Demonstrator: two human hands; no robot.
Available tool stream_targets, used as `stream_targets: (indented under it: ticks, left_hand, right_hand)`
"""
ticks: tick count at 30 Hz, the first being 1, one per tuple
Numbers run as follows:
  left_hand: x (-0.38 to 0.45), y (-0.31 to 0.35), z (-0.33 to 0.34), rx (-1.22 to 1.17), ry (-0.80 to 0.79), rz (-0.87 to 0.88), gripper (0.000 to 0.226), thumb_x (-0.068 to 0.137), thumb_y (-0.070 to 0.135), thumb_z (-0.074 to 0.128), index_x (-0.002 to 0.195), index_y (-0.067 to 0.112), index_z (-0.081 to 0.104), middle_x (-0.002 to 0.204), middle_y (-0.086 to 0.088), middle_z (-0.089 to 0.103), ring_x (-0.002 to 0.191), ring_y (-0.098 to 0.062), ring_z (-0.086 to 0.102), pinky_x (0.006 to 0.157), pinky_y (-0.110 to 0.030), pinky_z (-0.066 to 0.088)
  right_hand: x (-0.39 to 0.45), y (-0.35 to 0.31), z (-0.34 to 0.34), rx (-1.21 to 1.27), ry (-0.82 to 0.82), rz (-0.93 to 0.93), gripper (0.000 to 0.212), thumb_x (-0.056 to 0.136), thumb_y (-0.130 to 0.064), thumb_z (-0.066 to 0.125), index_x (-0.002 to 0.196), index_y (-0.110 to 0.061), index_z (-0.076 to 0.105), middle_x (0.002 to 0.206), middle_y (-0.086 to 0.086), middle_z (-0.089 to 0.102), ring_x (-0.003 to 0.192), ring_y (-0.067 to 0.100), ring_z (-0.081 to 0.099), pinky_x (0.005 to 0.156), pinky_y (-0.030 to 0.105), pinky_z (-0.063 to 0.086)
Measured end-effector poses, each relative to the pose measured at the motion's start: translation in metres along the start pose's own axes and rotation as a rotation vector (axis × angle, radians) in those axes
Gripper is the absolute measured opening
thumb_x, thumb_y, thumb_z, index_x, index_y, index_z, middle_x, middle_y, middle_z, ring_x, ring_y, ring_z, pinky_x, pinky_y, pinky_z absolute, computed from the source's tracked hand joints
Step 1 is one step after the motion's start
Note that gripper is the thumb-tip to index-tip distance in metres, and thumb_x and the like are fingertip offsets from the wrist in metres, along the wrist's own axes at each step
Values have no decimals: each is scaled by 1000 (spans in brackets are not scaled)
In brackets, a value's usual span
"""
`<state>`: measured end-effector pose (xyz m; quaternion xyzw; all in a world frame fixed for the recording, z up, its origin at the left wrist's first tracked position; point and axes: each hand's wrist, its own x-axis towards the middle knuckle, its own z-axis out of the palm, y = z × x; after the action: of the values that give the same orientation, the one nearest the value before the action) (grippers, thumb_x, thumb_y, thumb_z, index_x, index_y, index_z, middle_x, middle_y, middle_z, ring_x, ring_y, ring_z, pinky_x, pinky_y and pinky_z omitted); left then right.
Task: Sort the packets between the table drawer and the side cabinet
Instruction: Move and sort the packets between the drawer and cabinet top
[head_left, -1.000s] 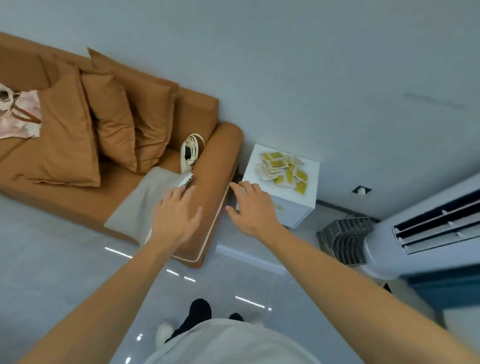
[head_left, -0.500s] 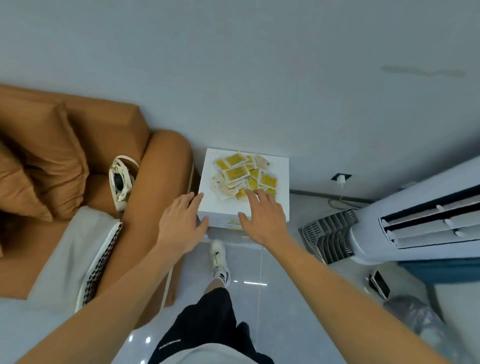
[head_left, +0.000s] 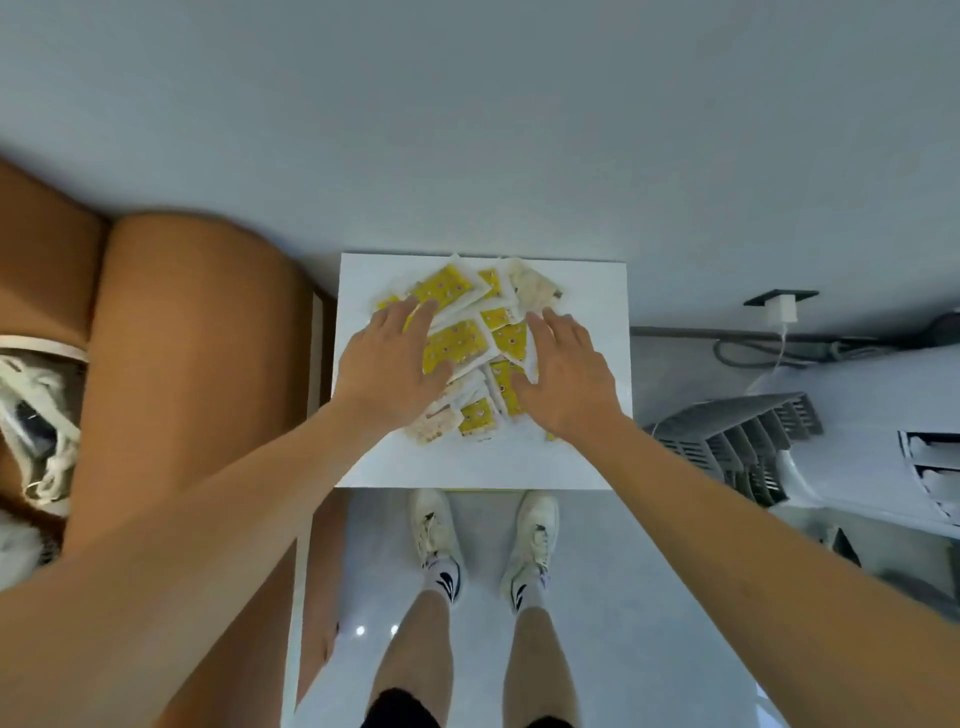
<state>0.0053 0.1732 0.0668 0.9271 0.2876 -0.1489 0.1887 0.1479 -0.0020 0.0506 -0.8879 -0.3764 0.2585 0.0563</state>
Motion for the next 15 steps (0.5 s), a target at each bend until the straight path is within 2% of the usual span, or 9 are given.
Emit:
stream_targets:
  ticks: [4, 8, 12, 15]
  left_hand:
    - [54, -18, 30, -41, -37, -4, 77, 94, 52, 53, 158, 22, 22, 166, -6, 21, 152, -28, 18, 116, -49, 30]
    - [88, -32, 45, -87, -101, 13, 72, 97, 52, 48, 160, 30, 19, 169, 3, 12, 155, -23, 11, 120, -50, 25]
    - [98, -39, 52, -79, -147, 9, 67, 100, 54, 40, 160, 33, 19, 169, 6, 10, 155, -24, 10, 122, -49, 23]
    - [95, -45, 57, -77, -133, -2, 64, 103, 52, 35, 161, 31, 18, 169, 3, 10, 155, -26, 9, 124, -48, 21]
  right_hand:
    - [61, 17, 15, 34, -21, -56, 79, 95, -41, 60, 160, -19, 21, 169, 5, 17, 155, 28, 13, 115, 51, 34]
    - [105, 18, 15, 92, -77, -144, 83, 89, -28, 63, 161, -21, 21, 170, 1, 14, 156, 22, 9, 122, 49, 27]
    - [127, 10, 18, 83, -204, -235, 91, 87, -16, 63, 163, -25, 14, 170, -9, 5, 157, 12, 0, 123, 40, 22]
    - [131, 11, 26, 58, -255, -256, 90, 89, -19, 62, 163, -25, 12, 170, -11, 4, 156, 8, -1, 123, 36, 20]
